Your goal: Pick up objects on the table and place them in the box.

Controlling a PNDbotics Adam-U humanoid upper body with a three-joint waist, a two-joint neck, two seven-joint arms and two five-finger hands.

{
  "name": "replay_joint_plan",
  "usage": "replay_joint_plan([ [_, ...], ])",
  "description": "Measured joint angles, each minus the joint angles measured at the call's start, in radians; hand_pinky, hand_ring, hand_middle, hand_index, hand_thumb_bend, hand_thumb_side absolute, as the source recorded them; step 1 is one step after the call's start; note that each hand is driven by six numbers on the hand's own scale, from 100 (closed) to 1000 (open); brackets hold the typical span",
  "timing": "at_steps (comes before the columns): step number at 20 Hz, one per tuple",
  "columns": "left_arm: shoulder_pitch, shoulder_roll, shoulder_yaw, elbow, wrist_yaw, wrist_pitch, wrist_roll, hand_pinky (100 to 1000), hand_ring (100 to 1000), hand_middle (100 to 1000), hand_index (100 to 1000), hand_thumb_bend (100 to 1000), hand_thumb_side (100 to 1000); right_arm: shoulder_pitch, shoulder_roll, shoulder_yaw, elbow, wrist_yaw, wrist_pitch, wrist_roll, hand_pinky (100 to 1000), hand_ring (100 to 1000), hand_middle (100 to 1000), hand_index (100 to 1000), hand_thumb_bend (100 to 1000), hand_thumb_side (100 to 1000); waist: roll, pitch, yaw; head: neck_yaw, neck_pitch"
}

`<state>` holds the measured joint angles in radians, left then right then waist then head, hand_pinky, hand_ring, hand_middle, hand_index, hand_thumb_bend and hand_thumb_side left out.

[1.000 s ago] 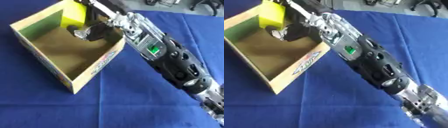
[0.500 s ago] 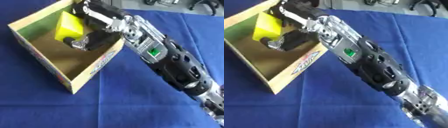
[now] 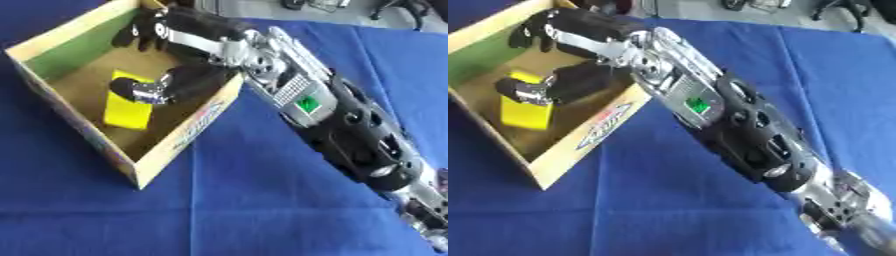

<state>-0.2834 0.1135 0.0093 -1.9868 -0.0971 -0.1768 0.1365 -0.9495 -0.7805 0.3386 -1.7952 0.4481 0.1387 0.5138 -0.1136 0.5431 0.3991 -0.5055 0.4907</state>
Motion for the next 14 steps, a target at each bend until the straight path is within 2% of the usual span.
replay_joint_plan([
  [1,0.000,0.000,0.000,0.000,0.000,0.000,0.000,257,422,553,610,100,899,0.000,0.000,0.000,0.000,0.002,-0.002,0.002,842,898,911,944,474,892,0.000,0.000,0.000,-0.001,0.000],
  [2,0.000,0.000,0.000,0.000,0.000,0.001,0.001,257,422,553,610,100,899,0.001,0.000,0.000,0.000,0.004,-0.005,0.005,837,892,899,936,463,885,0.000,0.000,-0.001,-0.003,0.000],
  [3,0.000,0.000,0.000,0.000,0.000,0.001,0.001,257,422,553,610,100,899,0.002,0.000,0.000,0.000,0.006,-0.008,0.008,822,875,871,915,383,847,0.000,0.000,-0.003,-0.004,0.000],
  [6,0.000,0.000,0.000,0.000,-0.001,0.004,0.000,257,422,552,610,100,899,0.010,0.000,-0.016,-0.002,0.006,-0.006,-0.004,801,845,843,896,318,826,-0.001,0.000,-0.011,-0.004,0.000],
  [10,0.001,0.000,0.001,0.000,-0.001,0.005,0.001,258,422,552,610,100,900,0.034,-0.009,-0.053,-0.057,-0.015,0.015,-0.062,784,816,818,882,258,820,0.000,0.000,-0.024,0.004,0.000],
  [12,0.002,0.000,0.001,0.000,-0.002,0.006,0.002,259,422,552,610,100,900,0.058,-0.016,-0.085,-0.110,-0.042,0.032,-0.103,773,802,802,871,199,802,0.002,0.000,-0.036,0.016,0.000],
  [14,0.003,0.000,0.002,0.000,-0.004,0.008,0.004,259,422,553,610,100,901,0.078,-0.023,-0.119,-0.152,-0.079,0.043,-0.154,768,797,798,869,193,800,0.005,-0.003,-0.051,0.034,0.000],
])
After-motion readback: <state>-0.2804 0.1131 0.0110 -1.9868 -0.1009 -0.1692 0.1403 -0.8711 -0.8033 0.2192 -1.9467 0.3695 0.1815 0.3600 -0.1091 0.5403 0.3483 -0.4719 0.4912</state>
